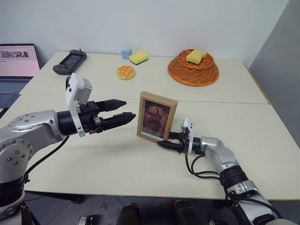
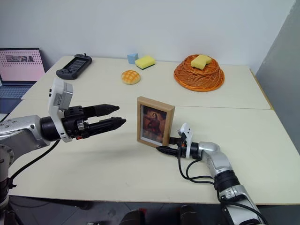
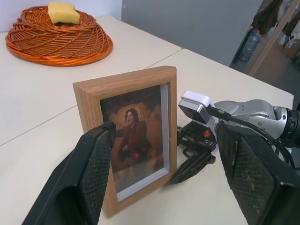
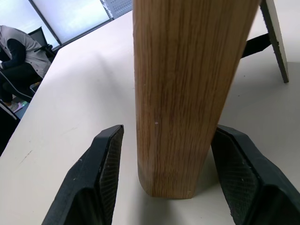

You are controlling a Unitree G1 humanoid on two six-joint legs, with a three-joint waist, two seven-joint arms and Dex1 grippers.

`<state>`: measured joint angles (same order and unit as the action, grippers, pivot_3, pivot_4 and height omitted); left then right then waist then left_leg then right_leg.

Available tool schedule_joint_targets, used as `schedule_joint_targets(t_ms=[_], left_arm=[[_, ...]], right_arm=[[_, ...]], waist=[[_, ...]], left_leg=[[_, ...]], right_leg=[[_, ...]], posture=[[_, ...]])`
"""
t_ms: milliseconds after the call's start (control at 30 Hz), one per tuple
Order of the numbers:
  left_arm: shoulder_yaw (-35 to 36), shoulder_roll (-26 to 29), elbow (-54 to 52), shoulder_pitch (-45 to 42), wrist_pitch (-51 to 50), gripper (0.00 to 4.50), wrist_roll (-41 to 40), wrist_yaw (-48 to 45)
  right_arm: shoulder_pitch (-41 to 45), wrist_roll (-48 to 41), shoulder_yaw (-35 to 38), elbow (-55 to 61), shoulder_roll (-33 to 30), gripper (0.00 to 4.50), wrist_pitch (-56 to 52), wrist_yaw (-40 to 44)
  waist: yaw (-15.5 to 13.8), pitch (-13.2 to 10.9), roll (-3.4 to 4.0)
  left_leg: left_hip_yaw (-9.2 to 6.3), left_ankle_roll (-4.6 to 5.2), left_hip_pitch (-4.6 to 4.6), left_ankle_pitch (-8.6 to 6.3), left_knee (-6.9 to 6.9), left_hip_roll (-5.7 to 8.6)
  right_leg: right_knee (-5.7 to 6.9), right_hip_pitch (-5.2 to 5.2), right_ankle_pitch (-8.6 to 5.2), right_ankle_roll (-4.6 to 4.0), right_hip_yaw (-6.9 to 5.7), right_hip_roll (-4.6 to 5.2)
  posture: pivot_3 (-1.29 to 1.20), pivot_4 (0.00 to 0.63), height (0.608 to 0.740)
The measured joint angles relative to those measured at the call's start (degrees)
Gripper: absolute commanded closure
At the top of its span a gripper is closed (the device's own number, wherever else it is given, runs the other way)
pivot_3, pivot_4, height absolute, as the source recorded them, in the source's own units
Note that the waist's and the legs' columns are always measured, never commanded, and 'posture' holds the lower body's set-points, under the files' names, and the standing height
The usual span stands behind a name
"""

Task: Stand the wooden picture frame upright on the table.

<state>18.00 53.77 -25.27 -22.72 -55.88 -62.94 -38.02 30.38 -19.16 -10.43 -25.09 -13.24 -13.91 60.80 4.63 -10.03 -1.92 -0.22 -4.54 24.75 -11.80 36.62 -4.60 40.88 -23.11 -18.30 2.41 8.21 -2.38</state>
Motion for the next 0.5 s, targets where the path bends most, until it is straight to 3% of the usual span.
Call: schedule_joint_targets(t_ms=[233,500], left_arm=[[-0.5,-1.55,-0.45,0.12,-0.09,0.87,-0.06,1.8],[-0.29,-4.57,-1.73,2.16,0.08,0.87,-1.1,4.0]], right_arm=[[-1.35,0.02,0.49,2.7,-2.6,1.52,-1.6,-0.13],[-11.63,-5.67,8.9,19.08,-8.87,1.52,-12.49,-5.44]], waist=[[-0.08,0.0,0.0],[-0.36,-0.02,0.01]], left_leg=[[-0.01,0.0,0.01,0.0,0.0,0.01],[0.0,0.0,0.03,0.0,-0.02,0.0]], right_leg=[[-0.01,0.0,0.0,0.0,0.0,0.01],[0.0,-0.03,-0.01,0.0,0.04,0.0]], posture=[[0.0,0.15,0.74],[0.0,0.15,0.74]])
